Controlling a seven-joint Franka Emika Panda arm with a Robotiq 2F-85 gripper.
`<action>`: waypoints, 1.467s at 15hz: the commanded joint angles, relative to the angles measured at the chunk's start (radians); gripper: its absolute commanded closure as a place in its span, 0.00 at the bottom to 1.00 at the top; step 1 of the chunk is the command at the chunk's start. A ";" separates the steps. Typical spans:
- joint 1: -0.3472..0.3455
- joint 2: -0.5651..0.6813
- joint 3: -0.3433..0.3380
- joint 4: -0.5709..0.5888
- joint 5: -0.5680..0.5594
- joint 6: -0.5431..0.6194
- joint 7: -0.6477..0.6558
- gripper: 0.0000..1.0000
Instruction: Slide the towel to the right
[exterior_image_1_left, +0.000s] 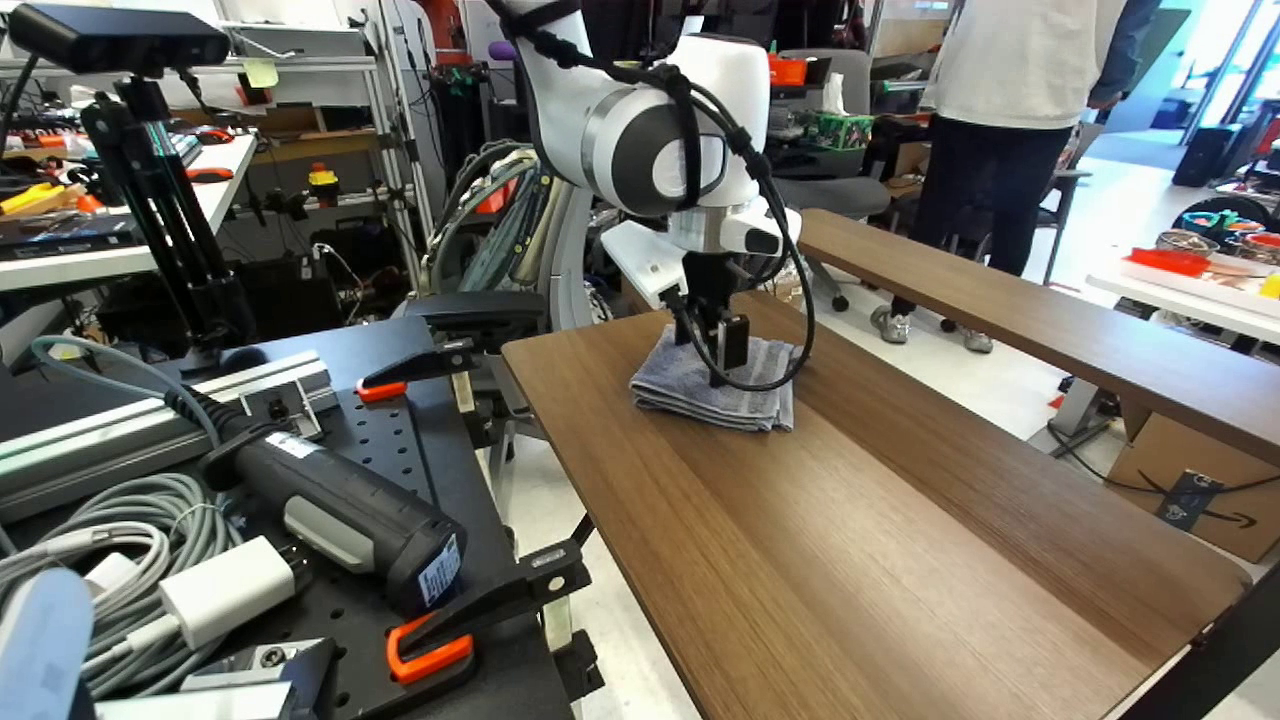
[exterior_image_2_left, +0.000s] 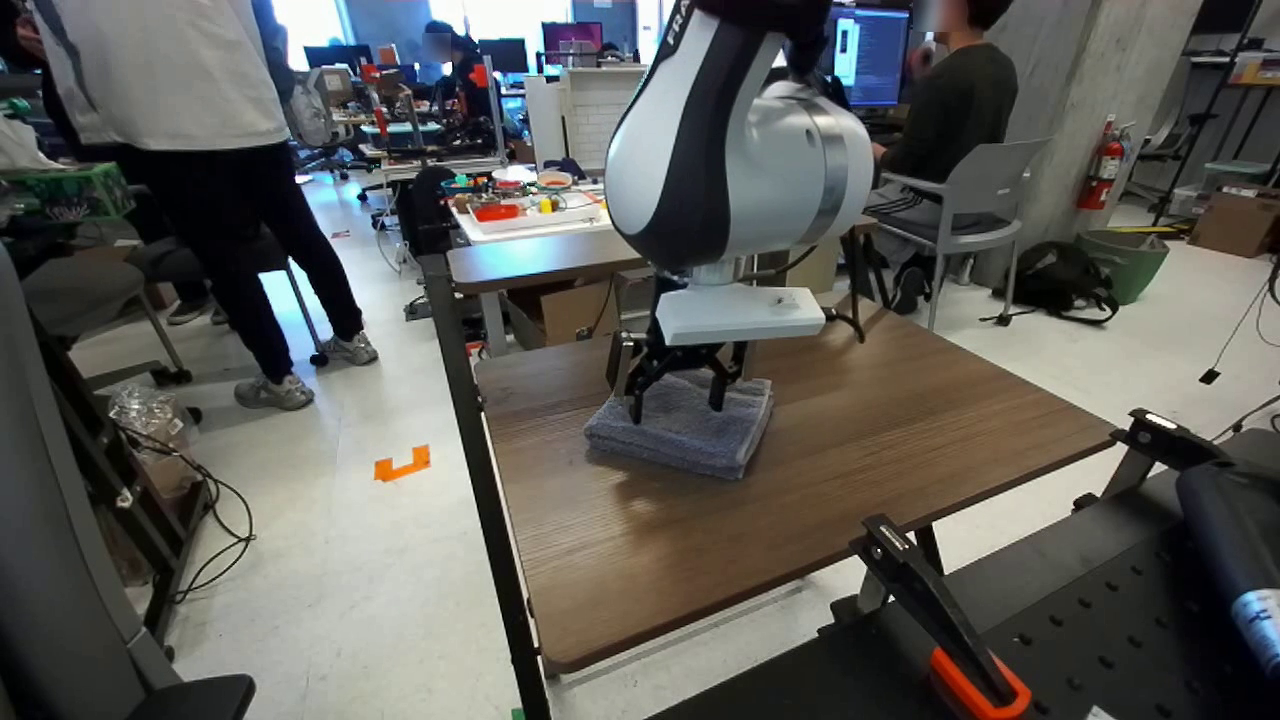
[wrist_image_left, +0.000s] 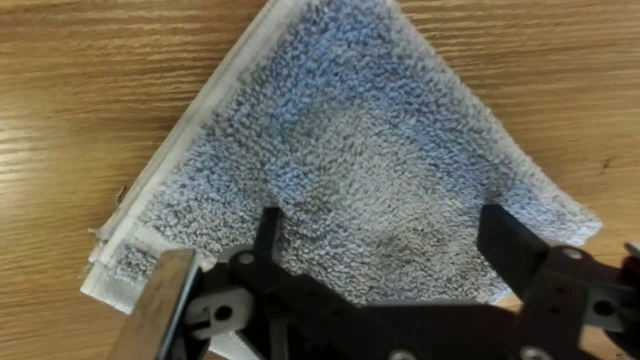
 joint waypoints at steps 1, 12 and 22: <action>-0.015 0.051 -0.007 0.048 0.015 0.034 -0.022 0.00; -0.263 0.105 0.001 0.132 0.154 0.015 -0.022 0.00; -0.367 0.125 -0.007 0.210 0.258 0.001 0.006 0.00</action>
